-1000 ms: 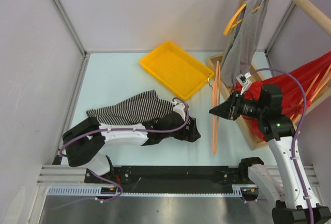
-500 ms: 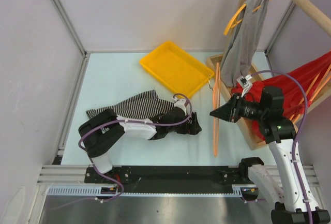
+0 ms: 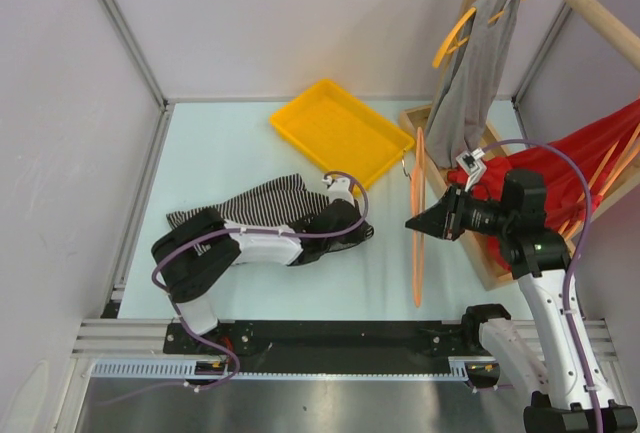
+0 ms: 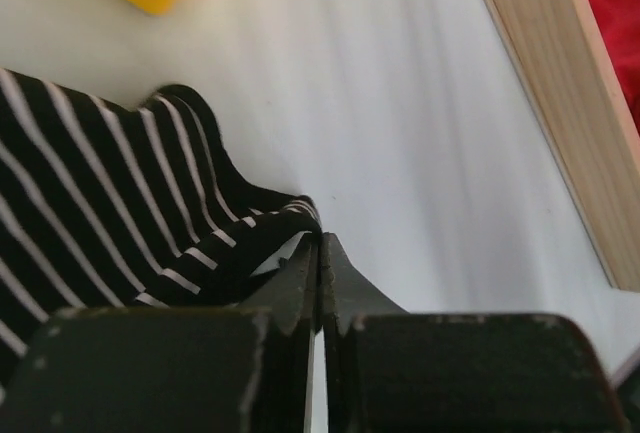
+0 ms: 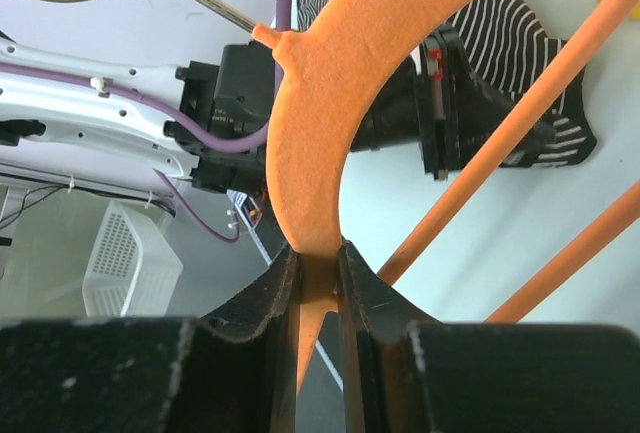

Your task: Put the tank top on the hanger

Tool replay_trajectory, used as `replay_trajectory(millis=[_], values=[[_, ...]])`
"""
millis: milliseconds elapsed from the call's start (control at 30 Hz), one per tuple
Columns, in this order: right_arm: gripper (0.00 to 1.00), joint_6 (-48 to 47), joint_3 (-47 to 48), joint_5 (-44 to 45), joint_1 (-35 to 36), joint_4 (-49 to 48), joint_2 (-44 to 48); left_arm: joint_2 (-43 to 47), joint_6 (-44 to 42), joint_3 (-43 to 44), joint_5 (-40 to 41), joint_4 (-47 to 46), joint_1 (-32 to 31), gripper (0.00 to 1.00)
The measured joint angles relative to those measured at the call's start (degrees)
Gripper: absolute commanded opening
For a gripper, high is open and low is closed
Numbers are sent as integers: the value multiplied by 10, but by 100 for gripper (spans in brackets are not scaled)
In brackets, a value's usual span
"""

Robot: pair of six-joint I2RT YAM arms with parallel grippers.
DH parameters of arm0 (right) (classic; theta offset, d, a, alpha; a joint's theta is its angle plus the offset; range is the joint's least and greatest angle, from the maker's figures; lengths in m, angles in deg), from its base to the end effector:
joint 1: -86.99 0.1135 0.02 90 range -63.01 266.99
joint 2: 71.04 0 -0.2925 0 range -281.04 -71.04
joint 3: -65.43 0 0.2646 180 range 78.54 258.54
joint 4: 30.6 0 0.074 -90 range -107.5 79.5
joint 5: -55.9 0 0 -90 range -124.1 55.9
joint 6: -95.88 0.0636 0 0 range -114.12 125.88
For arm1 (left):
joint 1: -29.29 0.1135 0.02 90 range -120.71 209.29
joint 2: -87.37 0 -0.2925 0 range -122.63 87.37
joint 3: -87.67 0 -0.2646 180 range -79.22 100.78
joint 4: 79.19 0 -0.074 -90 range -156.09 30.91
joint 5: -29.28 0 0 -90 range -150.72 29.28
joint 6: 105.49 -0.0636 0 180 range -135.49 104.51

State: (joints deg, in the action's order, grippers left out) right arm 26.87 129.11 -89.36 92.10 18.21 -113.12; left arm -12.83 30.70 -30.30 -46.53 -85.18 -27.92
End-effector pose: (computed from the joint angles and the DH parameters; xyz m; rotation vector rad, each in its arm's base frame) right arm 0.1417 0.0651 0.3565 -0.3475 2.0167 1.2627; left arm 0.2268 -0.3233 0.1656 0.0612 2.2203 -0.7894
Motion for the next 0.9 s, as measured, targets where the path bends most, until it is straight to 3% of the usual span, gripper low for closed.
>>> replay_trajectory(millis=[133, 300, 433, 633, 733, 900], values=[[20, -1, -4, -2, 0, 2, 0, 15, -14, -4, 22, 2, 22, 0], [20, -1, -11, -9, 0, 0, 0, 108, -50, -48, 19, 3, 81, 0], [20, 4, -28, -21, 0, -12, 0, 245, -80, -89, -6, 35, 148, 0], [20, 35, -60, -42, 42, -52, -4, 438, -149, -86, -77, 163, 243, 0], [20, 54, -63, -42, 114, -89, -17, 489, -188, -12, -122, 258, 301, 0], [20, 90, -63, -47, 200, -155, -42, 426, -267, 258, -202, 401, 350, 0]])
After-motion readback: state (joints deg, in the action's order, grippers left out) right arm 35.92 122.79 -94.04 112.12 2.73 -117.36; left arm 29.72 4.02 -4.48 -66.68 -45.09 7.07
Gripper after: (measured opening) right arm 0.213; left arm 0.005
